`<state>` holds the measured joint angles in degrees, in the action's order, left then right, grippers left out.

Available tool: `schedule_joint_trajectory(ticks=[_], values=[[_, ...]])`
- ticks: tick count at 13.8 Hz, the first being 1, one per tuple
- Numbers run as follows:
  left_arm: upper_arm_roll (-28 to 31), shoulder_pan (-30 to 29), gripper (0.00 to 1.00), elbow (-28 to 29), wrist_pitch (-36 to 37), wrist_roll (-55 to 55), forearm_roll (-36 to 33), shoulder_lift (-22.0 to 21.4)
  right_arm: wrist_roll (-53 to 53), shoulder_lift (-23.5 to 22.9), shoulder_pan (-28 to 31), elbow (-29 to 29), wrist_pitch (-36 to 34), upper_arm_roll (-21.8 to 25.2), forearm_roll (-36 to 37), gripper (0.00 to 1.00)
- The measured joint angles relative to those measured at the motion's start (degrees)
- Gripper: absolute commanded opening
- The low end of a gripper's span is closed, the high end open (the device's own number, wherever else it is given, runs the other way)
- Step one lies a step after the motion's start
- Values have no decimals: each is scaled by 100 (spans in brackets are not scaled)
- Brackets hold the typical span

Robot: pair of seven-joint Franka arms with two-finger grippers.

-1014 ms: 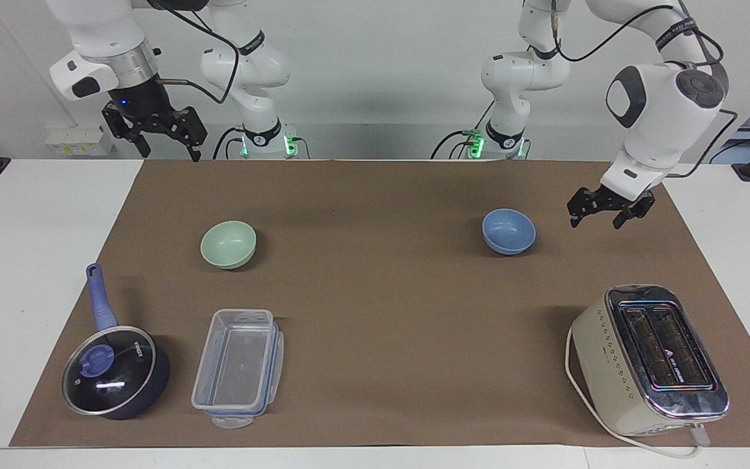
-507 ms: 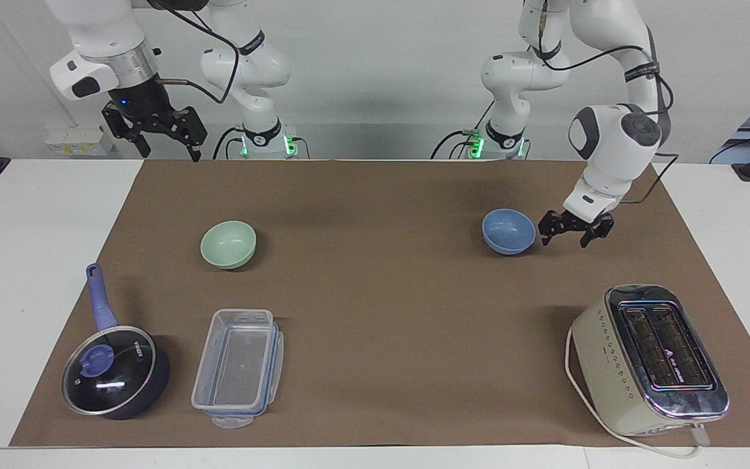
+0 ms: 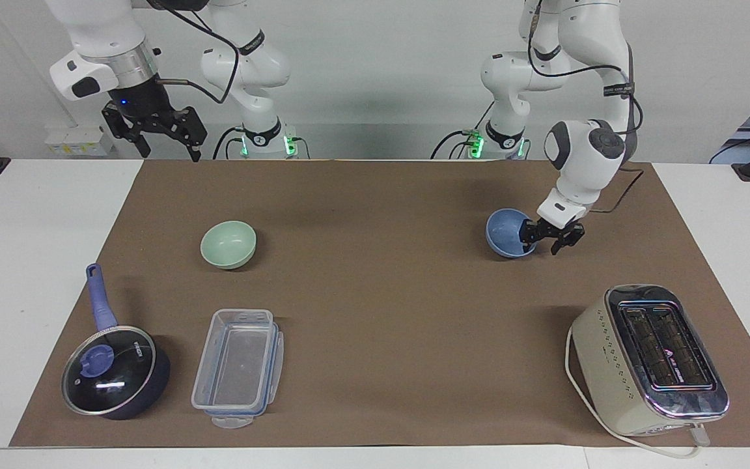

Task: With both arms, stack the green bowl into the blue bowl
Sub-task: 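Reach the left gripper to the rim of the blue bowl, then grip the blue bowl rim and drag it toward the table center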

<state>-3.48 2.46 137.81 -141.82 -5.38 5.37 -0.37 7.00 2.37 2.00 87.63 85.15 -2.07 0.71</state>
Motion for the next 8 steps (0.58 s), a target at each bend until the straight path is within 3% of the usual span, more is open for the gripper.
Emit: schedule_joint_trajectory(ticks=[8], values=[[2,9,0,-195,242,0,52,-96,0,0,0,0,0,0,0,100]])
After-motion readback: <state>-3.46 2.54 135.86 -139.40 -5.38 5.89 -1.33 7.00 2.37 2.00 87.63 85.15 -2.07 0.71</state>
